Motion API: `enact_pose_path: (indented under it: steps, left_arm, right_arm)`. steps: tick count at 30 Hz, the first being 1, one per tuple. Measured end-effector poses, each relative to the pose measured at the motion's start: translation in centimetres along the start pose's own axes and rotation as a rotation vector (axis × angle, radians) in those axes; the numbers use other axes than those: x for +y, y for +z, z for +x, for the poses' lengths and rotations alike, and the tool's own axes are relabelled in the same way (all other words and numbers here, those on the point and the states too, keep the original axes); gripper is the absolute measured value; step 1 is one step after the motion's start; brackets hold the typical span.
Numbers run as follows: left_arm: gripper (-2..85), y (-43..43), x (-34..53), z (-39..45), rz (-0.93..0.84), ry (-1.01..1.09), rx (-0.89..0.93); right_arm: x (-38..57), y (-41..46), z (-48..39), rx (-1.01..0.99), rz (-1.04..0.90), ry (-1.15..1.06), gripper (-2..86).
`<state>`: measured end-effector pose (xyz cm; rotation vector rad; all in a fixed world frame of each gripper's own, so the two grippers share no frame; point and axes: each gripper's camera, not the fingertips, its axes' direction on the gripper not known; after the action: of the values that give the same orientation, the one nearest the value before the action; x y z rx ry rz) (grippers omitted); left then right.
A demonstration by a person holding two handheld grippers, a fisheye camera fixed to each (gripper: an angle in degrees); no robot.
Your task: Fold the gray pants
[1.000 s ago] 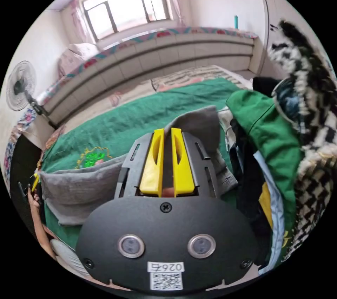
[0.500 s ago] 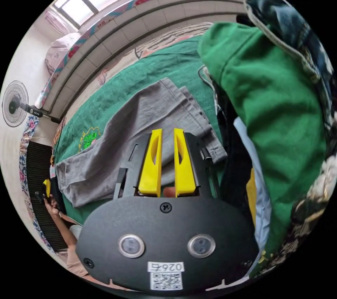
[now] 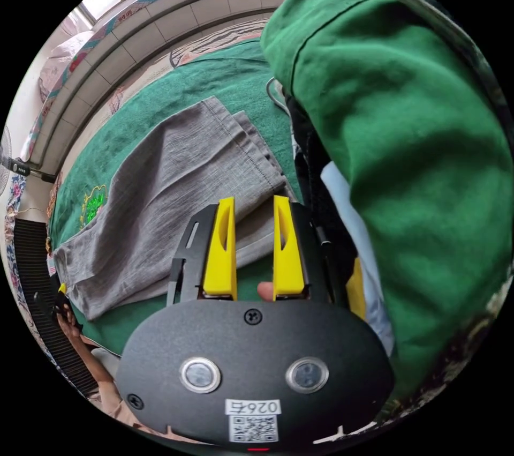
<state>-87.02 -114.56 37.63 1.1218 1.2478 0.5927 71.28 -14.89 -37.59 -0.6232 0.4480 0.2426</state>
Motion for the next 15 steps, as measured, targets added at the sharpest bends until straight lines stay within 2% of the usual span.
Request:
enact_pose_path:
  steps: [3,5,7,11,15]
  left_arm:
    - [3.4,-1.0,-2.0,0.5,-0.012,0.001,0.007]
    - [3.6,-1.9,-3.6,1.4,-0.031,0.018,-0.037]
    - [3.8,-3.0,-4.6,2.3,-0.042,0.034,-0.087]
    - [3.5,-7.0,-6.6,4.7,-0.012,0.064,-0.179]
    - [3.1,-10.7,-8.0,6.3,0.010,0.065,-0.239]
  right_arm:
    - [-2.7,-1.3,-0.6,-0.057,-0.011,0.019,6.3]
    - [-4.7,-1.9,-1.3,0.002,-0.076,-0.010,0.6]
    - [-5.8,-3.4,-1.8,0.053,-0.095,-0.051,-0.7]
    - [-8.0,-11.0,-2.5,0.073,-0.088,-0.120,-1.4]
    - [-9.6,-14.3,-4.2,0.188,-0.209,-0.210,-1.5]
